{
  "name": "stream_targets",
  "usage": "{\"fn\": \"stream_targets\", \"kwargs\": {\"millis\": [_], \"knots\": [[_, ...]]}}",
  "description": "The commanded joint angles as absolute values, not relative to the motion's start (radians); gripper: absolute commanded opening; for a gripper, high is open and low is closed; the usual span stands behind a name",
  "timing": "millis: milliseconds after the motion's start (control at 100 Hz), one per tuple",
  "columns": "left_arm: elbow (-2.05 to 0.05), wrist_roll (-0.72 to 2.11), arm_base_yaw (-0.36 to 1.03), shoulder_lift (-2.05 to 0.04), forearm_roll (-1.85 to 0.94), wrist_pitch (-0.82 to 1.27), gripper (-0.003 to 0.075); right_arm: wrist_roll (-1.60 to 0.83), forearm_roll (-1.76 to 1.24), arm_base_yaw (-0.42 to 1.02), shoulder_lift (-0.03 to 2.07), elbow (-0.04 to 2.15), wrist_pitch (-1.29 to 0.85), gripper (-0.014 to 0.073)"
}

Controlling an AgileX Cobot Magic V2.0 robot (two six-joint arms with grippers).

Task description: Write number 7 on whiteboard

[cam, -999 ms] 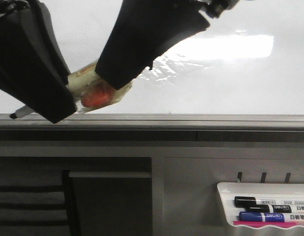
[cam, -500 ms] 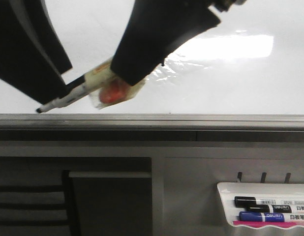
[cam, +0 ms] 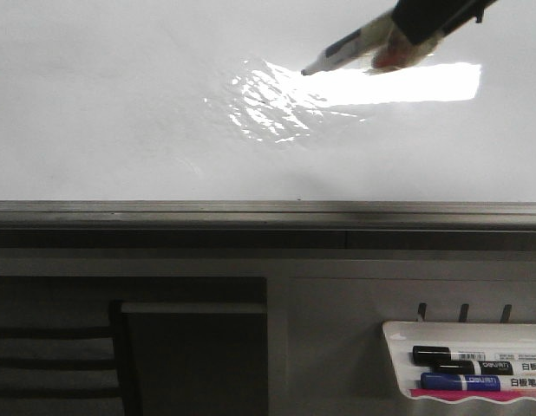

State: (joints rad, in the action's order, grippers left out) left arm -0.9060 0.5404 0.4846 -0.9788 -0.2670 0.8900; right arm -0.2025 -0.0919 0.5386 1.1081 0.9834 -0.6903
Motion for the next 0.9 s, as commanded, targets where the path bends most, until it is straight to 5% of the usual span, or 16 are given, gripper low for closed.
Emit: {"fn": "stream_targets", "kwargs": {"millis": [0, 160, 340, 890], "knots": [[-0.900, 0.513, 0.430, -0.937, -0.338, 0.792, 0.0406, -0.181, -0.110, 0.517, 1.083, 0.964, -0.500, -0.0053], [-0.885, 0.513, 0.392, -0.926, -0.389, 0.763, 0.0405, -0.172, -0.146, 0.521, 1.123, 0.952, -0.423, -0.0053], [-0.885, 0.513, 0.392, -0.937, -0.400, 0.759, 0.0405, -0.155, -0.154, 0.502, 1.245, 1.142, -0.635, -0.0053], [-0.885, 0.515, 0.392, -0.937, -0.400, 0.727, 0.0405, -0.155, -0.155, 0.504, 1.368, 1.147, -0.494, -0.0053]]}}
